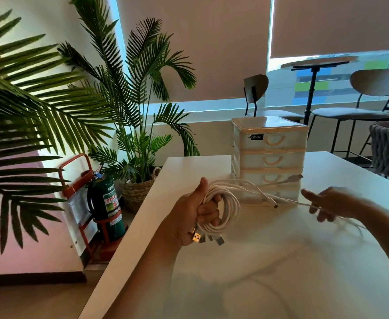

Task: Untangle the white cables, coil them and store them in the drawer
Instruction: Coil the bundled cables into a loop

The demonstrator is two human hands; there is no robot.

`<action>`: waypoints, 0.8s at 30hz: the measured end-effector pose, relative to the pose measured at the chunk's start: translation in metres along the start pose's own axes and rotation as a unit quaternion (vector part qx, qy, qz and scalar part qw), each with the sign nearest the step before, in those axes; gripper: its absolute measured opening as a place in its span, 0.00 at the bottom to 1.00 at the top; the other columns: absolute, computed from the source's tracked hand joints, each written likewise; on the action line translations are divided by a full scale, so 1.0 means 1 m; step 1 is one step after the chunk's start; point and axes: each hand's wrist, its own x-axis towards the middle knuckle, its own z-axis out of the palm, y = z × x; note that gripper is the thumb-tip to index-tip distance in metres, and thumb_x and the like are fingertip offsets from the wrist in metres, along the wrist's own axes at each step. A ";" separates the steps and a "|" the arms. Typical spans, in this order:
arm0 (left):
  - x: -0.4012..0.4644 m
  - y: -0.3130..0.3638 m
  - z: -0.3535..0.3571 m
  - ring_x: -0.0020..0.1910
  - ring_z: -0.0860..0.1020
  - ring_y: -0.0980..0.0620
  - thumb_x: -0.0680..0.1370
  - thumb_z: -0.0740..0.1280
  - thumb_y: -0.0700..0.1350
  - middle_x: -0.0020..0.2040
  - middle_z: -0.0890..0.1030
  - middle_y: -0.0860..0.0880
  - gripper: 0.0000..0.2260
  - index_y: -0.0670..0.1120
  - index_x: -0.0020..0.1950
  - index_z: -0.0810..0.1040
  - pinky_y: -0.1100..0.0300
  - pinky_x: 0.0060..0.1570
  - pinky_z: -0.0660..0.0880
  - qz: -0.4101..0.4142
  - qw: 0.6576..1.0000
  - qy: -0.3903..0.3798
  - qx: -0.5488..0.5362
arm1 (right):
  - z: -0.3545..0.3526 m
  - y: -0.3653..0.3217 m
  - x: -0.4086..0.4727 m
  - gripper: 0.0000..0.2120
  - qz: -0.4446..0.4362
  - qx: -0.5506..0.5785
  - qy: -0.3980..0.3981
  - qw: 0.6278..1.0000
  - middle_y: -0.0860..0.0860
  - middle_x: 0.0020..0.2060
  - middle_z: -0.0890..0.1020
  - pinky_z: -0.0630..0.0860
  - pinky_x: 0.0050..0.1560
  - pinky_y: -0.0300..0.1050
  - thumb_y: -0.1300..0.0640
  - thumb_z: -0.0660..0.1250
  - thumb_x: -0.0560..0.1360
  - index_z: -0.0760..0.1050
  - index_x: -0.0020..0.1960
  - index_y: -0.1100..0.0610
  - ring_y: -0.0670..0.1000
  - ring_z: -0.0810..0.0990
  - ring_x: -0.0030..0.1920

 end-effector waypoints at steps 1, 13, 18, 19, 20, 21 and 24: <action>0.000 0.000 -0.001 0.15 0.61 0.59 0.73 0.54 0.57 0.17 0.62 0.54 0.21 0.40 0.36 0.73 0.66 0.23 0.70 -0.001 1.000 0.003 0.002 | -0.002 0.007 0.001 0.31 0.009 -0.006 0.017 1.000 0.49 0.44 0.84 0.74 0.55 0.45 0.34 0.45 0.76 0.79 0.53 0.53 0.48 0.81 0.44; -0.002 0.006 -0.007 0.13 0.61 0.59 0.73 0.57 0.55 0.16 0.61 0.54 0.20 0.41 0.31 0.74 0.68 0.20 0.69 0.016 0.996 0.062 -0.057 | -0.010 0.000 -0.011 0.24 0.064 -0.069 0.075 0.993 0.52 0.67 0.72 0.47 0.65 0.77 0.39 0.58 0.76 0.67 0.67 0.50 0.57 0.66 0.69; 0.000 0.003 -0.007 0.14 0.61 0.59 0.73 0.56 0.56 0.16 0.62 0.54 0.20 0.40 0.35 0.71 0.67 0.21 0.69 -0.002 0.999 0.043 -0.029 | -0.042 -0.069 -0.060 0.12 -0.065 0.133 0.385 0.911 0.56 0.50 0.83 0.73 0.52 0.45 0.56 0.60 0.76 0.79 0.54 0.55 0.57 0.80 0.49; 0.000 0.002 -0.006 0.14 0.61 0.59 0.73 0.56 0.56 0.16 0.62 0.54 0.20 0.40 0.35 0.71 0.67 0.21 0.69 -0.007 0.999 0.038 -0.022 | -0.045 -0.086 -0.078 0.11 -0.150 0.206 0.476 0.842 0.55 0.46 0.84 0.73 0.47 0.40 0.57 0.60 0.76 0.79 0.53 0.56 0.53 0.81 0.43; 0.000 0.002 -0.005 0.14 0.61 0.59 0.73 0.56 0.56 0.16 0.62 0.54 0.20 0.40 0.35 0.71 0.66 0.22 0.69 -0.010 0.999 0.034 -0.015 | -0.046 -0.104 -0.095 0.10 -0.247 0.247 0.532 0.771 0.53 0.42 0.84 0.72 0.42 0.35 0.57 0.60 0.76 0.79 0.51 0.57 0.48 0.80 0.38; 0.001 0.002 -0.004 0.14 0.60 0.59 0.73 0.56 0.56 0.16 0.62 0.54 0.20 0.40 0.35 0.72 0.66 0.22 0.69 -0.012 0.999 0.031 -0.007 | -0.045 -0.121 -0.110 0.10 -0.337 0.251 0.539 0.730 0.51 0.38 0.83 0.70 0.39 0.30 0.58 0.60 0.75 0.79 0.50 0.59 0.45 0.78 0.35; 0.000 0.000 -0.002 0.14 0.60 0.59 0.73 0.55 0.57 0.16 0.62 0.54 0.21 0.41 0.33 0.74 0.67 0.22 0.68 -0.018 1.000 0.020 0.008 | -0.020 -0.160 -0.121 0.12 -0.468 0.175 0.332 0.800 0.52 0.45 0.81 0.68 0.39 0.29 0.56 0.59 0.78 0.77 0.53 0.61 0.45 0.76 0.41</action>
